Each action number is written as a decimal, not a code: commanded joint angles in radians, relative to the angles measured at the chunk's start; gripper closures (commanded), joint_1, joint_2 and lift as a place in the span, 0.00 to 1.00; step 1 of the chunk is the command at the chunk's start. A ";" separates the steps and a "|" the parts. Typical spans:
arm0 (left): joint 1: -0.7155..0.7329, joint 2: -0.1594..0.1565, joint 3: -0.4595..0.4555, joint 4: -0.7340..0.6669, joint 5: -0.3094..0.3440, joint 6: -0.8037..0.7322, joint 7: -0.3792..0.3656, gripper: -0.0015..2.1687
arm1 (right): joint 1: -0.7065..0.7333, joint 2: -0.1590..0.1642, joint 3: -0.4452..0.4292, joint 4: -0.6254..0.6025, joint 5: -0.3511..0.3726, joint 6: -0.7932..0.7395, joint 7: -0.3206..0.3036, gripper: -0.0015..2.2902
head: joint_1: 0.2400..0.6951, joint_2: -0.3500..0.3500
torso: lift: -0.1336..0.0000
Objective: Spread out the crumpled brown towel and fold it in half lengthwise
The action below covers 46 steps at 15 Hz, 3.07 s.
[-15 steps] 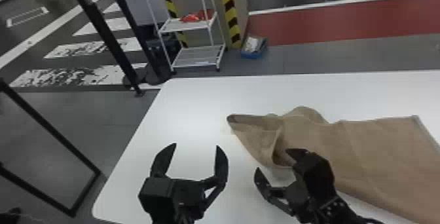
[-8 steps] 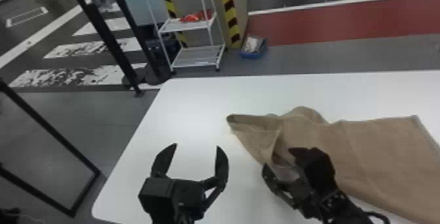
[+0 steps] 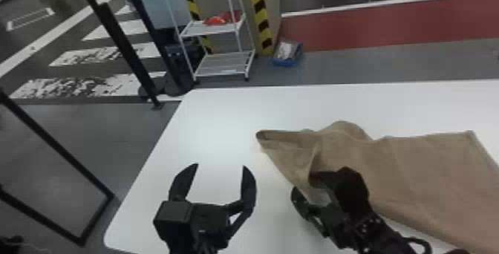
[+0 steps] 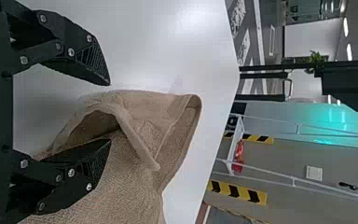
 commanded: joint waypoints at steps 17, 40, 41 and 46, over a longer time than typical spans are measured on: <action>0.002 -0.004 0.015 0.005 0.020 0.012 -0.002 0.00 | -0.021 0.001 0.014 0.013 0.011 0.032 0.009 0.82 | 1.00 1.00 | 0.07; -0.009 -0.004 0.033 0.032 0.032 0.012 -0.006 0.00 | -0.120 0.001 -0.075 0.154 -0.591 -0.404 0.350 0.53 | 1.00 1.00 | 0.07; -0.012 -0.004 0.035 0.032 0.032 0.012 -0.006 0.00 | -0.130 0.001 -0.062 0.174 -0.577 -0.385 0.378 0.29 | 1.00 1.00 | 0.07; -0.033 -0.004 0.035 0.052 0.034 0.015 -0.006 0.00 | -0.143 0.001 -0.063 0.177 -0.546 -0.324 0.396 0.01 | 1.00 1.00 | 0.07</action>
